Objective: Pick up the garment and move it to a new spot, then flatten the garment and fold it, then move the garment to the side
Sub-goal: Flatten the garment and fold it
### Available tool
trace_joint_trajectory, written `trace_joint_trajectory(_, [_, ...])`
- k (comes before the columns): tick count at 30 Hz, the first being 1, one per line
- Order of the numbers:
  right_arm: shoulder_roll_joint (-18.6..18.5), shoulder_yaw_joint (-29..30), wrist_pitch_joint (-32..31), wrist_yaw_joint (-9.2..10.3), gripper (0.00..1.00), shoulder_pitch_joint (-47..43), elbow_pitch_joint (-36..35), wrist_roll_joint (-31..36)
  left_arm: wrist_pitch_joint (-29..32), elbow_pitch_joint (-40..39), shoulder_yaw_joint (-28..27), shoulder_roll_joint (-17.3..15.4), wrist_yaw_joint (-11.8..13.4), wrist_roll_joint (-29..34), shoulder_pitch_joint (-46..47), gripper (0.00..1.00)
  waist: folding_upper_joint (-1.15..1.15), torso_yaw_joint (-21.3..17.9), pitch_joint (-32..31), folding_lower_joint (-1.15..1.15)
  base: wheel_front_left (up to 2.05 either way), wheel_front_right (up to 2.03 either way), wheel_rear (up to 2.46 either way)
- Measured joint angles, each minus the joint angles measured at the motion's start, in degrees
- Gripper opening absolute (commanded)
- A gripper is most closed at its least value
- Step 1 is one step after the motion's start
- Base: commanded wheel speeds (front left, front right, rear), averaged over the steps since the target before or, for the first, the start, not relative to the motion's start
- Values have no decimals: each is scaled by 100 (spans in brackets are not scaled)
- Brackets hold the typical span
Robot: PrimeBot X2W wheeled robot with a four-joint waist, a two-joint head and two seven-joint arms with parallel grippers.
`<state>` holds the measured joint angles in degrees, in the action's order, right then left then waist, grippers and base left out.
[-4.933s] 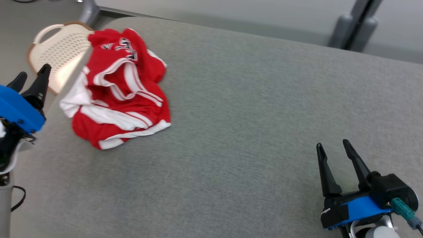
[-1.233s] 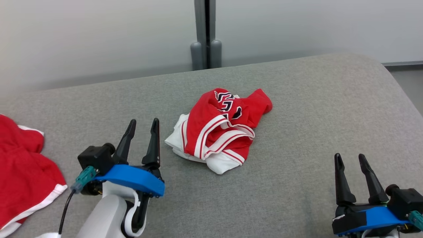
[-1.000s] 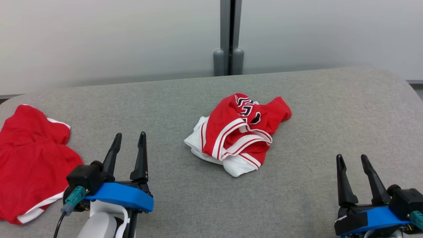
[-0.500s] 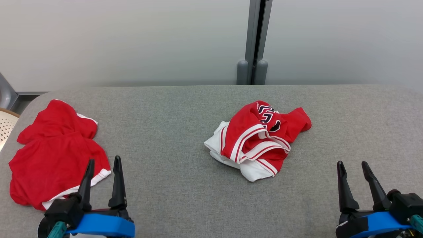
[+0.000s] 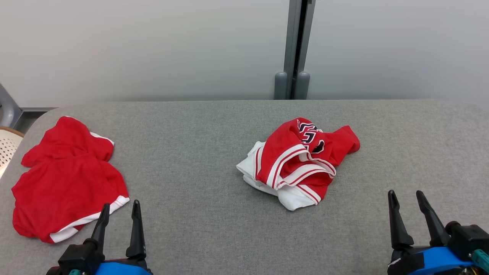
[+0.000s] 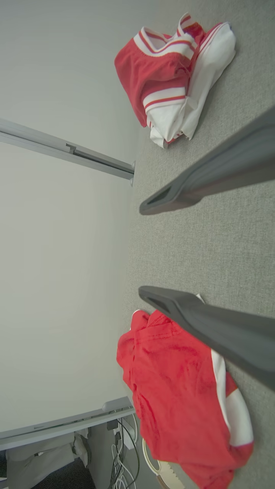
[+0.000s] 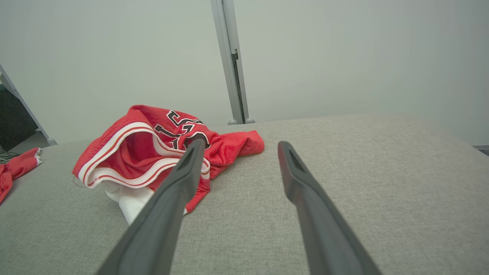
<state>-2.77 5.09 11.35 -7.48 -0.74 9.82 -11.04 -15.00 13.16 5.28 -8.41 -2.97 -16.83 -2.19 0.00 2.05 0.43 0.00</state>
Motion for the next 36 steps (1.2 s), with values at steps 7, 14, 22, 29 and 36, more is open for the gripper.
trace_joint_trajectory(7, [0,-48,-11,0,100,-6,-2,-2,0,43,-48,53,-40,20,-8,100,0,20,9,0,0,0,0])
trace_joint_trajectory(14, [-1,-171,-46,0,100,-38,-19,-9,0,69,-64,65,-70,29,-8,100,0,3,36,0,0,0,0])
trace_joint_trajectory(22, [1,-1121,-602,0,100,371,138,-377,0,158,-14,109,-158,32,122,100,0,100,165,0,0,0,0])
trace_joint_trajectory(29, [5,-2070,-1267,0,100,1464,990,-945,0,211,92,136,-214,79,405,100,0,296,342,0,0,0,0])
trace_joint_trajectory(36, [2,-2394,-1366,0,100,2283,2115,-1686,0,250,253,203,-271,132,652,100,0,580,508,0,0,0,0])
